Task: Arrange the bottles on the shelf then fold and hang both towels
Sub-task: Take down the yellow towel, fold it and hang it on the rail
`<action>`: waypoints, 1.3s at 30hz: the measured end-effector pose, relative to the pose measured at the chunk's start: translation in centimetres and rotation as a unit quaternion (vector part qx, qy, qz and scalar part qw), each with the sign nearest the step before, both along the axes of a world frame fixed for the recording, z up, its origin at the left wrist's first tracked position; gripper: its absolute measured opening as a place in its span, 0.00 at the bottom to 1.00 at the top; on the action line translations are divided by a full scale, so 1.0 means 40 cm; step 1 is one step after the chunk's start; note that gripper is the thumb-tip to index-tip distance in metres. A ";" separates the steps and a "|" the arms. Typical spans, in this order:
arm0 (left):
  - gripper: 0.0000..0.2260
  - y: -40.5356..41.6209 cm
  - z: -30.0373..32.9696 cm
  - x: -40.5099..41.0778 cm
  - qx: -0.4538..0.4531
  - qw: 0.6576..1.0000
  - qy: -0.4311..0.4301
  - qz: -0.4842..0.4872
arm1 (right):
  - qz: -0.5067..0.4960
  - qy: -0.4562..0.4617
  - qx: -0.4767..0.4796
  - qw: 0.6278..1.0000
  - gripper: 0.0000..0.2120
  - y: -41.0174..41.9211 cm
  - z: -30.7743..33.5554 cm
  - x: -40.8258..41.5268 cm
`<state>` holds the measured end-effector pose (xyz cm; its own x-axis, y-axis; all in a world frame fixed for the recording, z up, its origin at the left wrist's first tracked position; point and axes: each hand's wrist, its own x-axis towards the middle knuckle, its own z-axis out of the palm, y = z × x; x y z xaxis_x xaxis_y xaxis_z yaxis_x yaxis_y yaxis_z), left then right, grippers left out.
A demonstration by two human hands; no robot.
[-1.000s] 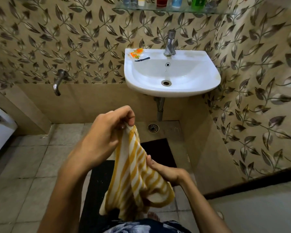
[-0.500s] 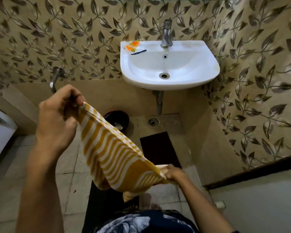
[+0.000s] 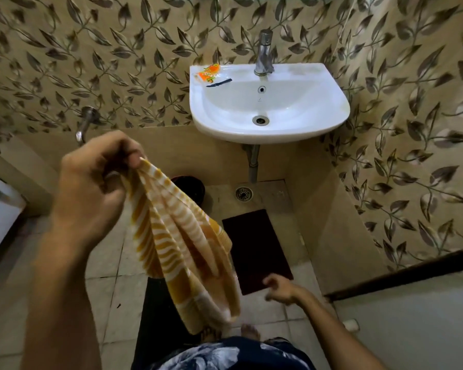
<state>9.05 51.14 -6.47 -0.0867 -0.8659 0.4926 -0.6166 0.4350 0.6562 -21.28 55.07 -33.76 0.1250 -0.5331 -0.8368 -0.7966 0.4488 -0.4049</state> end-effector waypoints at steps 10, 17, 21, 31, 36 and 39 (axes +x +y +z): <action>0.16 -0.009 0.044 -0.098 -0.037 0.997 -0.059 -0.040 | -0.144 -0.389 -0.292 0.862 0.42 -0.110 0.291 0.323; 0.13 -0.046 0.049 -0.123 -0.035 0.996 -0.085 0.011 | -0.171 -0.359 -0.585 0.707 0.21 -0.083 0.447 0.357; 0.11 -0.060 0.048 -0.136 -0.037 0.993 -0.104 0.031 | -0.128 -0.251 -0.649 0.707 0.05 -0.101 0.448 0.329; 0.14 -0.093 0.084 -0.188 -0.042 0.987 -0.153 0.012 | -0.144 -0.136 -0.630 0.751 0.20 -0.120 0.450 0.277; 0.13 -0.100 0.086 -0.189 -0.023 0.983 -0.182 0.002 | -0.109 -0.107 -0.622 0.768 0.10 -0.145 0.440 0.244; 0.16 -0.103 0.079 -0.187 0.016 0.972 -0.235 -0.017 | -0.078 -0.104 -0.575 0.808 0.08 -0.160 0.426 0.209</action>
<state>1.56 47.01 -3.30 -0.3252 -0.8724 0.3649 -0.8366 0.4453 0.3190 -12.92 48.67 -16.70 0.0553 -0.9657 0.2538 -0.6270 -0.2314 -0.7438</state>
